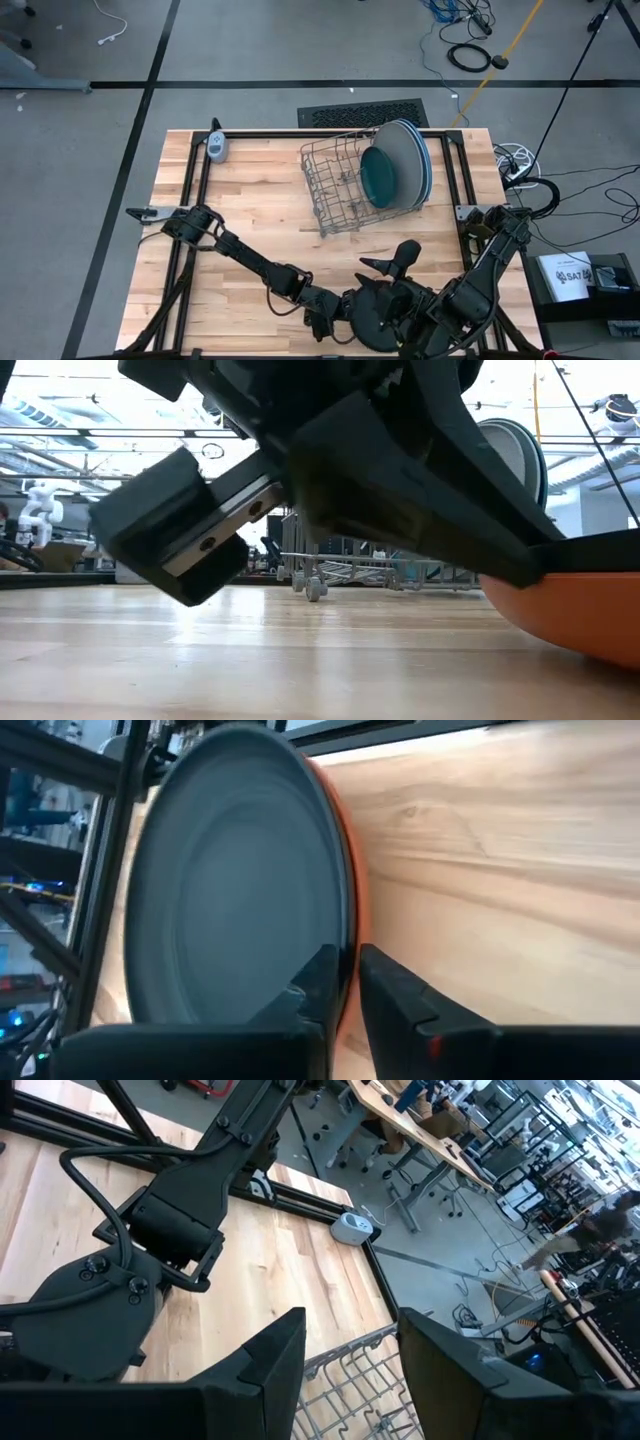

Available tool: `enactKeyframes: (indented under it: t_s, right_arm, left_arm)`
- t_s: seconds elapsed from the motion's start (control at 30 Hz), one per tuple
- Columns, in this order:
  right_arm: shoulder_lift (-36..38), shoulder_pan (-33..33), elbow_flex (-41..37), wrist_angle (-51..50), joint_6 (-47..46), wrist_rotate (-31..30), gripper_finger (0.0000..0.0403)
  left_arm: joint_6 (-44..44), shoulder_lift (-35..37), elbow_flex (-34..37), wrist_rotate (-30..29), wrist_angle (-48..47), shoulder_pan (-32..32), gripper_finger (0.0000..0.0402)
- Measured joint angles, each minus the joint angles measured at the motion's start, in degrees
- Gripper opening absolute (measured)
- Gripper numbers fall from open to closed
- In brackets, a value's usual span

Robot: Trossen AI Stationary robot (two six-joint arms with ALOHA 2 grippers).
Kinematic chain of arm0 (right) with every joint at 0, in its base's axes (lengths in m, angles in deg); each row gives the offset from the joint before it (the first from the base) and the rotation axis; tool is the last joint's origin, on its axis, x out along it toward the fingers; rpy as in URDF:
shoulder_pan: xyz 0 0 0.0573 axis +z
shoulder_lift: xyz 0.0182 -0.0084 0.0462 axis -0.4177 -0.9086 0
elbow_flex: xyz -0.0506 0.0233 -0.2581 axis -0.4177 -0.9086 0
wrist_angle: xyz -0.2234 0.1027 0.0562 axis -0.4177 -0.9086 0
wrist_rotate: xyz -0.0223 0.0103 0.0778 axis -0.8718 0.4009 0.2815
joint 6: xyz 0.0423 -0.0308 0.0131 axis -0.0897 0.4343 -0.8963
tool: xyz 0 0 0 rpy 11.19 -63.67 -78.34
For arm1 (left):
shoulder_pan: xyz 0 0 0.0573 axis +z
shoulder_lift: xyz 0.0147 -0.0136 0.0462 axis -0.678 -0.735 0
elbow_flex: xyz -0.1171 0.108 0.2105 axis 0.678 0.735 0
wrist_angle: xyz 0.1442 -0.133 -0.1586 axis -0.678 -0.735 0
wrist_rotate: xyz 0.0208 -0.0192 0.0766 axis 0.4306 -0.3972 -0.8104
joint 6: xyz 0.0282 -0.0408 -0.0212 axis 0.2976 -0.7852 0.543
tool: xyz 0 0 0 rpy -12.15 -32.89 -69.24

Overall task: Sort dishes
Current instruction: Put the black plate in the dish rack

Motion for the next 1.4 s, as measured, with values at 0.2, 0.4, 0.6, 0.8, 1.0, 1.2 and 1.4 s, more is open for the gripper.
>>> enactKeyframes:
  t_s: [0.2,0.4,0.6,0.8,1.0,1.2,1.4]
  right_arm:
    - [0.0,0.0,0.0,0.0,0.0,0.0,0.0153]
    - [0.0,0.0,0.0,0.0,0.0,0.0,0.0153]
    - [0.0,0.0,0.0,0.0,0.0,0.0,0.0153]
    - [0.0,0.0,-0.1,0.0,0.0,0.0,0.0153]
    - [0.0,0.0,-0.1,0.2,-0.2,0.3,0.0153]
    - [0.0,0.0,-0.1,0.5,-0.2,1.2,0.0153]
    - [0.0,0.0,-0.1,0.7,-0.2,1.3,0.0153]
  left_arm:
    - [-2.6,-0.1,-1.2,-0.5,-0.4,0.0,0.0004]
    - [-3.0,-0.1,-1.4,-1.5,-0.3,0.0,0.0001]
    - [-4.5,1.1,-1.5,-3.7,-0.2,0.0,0.0]
    - [-7.5,5.0,-1.6,-6.3,0.0,0.3,0.0]
    - [-14.0,8.4,-1.6,-6.4,-1.2,1.5,0.0]
    - [-18.0,8.8,-1.6,-4.1,-9.1,2.9,0.0]
    - [-21.0,7.6,-1.6,-3.9,-11.8,4.2,0.0024]
